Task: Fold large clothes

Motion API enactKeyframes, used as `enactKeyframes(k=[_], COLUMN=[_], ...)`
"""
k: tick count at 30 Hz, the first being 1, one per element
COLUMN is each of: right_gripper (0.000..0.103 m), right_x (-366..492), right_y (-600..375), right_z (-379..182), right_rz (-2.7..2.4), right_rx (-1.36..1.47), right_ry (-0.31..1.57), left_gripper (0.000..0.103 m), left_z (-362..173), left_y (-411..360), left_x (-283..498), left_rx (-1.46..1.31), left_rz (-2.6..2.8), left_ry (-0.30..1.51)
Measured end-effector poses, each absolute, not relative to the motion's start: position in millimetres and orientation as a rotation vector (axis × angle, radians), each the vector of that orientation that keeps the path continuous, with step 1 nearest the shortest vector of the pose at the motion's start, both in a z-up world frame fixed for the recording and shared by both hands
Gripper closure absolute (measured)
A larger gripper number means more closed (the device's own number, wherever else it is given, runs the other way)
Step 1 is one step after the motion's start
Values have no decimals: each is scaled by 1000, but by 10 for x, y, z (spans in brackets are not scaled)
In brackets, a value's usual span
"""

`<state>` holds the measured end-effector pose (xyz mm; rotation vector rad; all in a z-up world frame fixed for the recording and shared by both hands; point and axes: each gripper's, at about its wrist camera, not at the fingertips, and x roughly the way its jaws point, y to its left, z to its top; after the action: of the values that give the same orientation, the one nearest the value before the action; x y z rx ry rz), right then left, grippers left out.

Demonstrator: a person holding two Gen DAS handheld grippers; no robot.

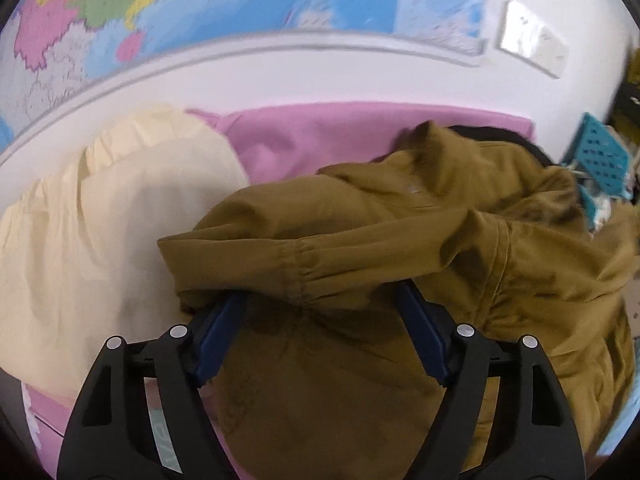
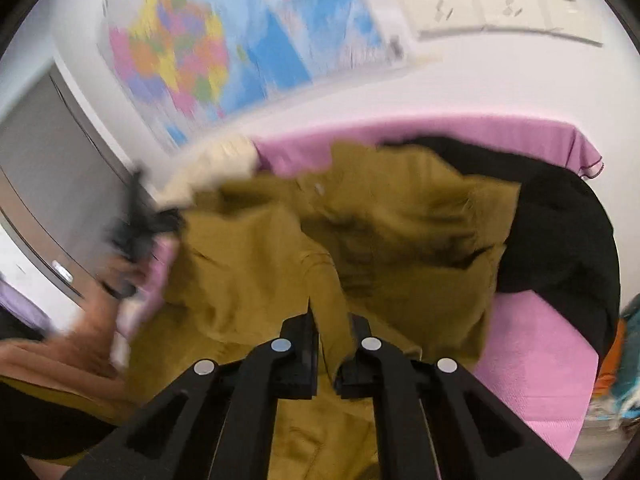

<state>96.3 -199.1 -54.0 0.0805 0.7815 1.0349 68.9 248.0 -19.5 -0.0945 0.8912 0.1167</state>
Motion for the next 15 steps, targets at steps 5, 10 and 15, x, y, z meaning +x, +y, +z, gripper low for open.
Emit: enactKeyframes(k=[5,10,15], right_gripper=[97,87,95], right_x=[1291,1422,1237], right_y=[-2198,-2041,-1934], right_z=[-682,-1019,-1004], right_rz=[874,872,886], right_rx=[118,154,89], right_ry=[913,981,904], left_gripper=[28,27,25], left_z=[-350,-371,-274], left_y=[2503,2359,2314], left_x=[817,795,600], left_rx=[-71,20,64], left_rz=[163,222,245], left_ry=[917,916,887])
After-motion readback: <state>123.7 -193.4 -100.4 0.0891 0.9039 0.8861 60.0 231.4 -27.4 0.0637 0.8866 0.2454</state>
